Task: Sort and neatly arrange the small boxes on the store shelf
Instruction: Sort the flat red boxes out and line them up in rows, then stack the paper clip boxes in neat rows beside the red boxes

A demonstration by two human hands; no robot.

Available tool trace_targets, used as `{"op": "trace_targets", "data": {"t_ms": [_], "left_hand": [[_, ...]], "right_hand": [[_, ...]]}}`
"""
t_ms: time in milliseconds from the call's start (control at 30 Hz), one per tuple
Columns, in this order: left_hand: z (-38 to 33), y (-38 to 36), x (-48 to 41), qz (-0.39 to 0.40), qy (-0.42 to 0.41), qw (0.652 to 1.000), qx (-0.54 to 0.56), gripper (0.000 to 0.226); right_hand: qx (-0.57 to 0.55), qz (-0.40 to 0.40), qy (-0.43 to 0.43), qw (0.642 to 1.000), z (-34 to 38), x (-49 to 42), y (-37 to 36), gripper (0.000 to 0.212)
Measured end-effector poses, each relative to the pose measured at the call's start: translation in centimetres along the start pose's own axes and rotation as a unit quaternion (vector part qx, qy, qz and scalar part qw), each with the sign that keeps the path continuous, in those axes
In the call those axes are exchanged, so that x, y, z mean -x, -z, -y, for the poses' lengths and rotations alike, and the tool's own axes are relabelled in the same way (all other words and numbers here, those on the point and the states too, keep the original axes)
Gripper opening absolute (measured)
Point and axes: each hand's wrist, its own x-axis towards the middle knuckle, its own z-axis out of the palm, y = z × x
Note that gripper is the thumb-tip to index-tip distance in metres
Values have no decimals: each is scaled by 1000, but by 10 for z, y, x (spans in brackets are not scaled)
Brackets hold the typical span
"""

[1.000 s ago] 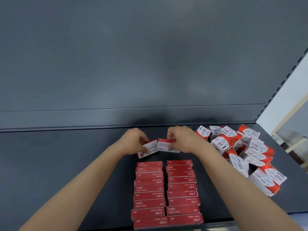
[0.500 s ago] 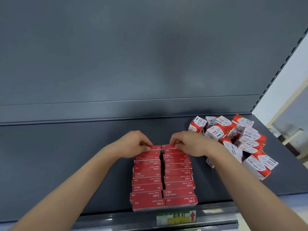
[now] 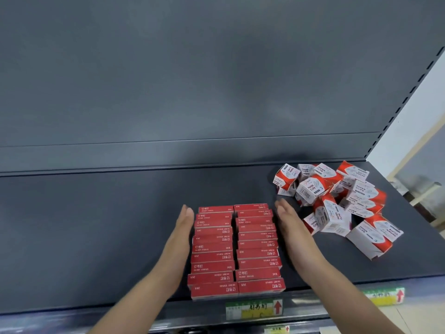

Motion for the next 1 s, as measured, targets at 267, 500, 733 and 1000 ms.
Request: {"op": "trace_targets", "data": {"t_ms": [267, 500, 733, 1000], "left_hand": [[-4, -18, 24, 35, -6, 999, 28, 71], [0, -23, 34, 36, -19, 998, 45, 55], [1, -29, 36, 19, -25, 999, 36, 51], [-7, -24, 36, 31, -58, 997, -33, 67]], "right_hand": [[-28, 21, -38, 999, -1, 13, -21, 47], [-74, 3, -30, 997, -12, 21, -14, 48], [-69, 12, -41, 997, -6, 27, -19, 42], [71, 13, 17, 997, 5, 32, -12, 51]]}}
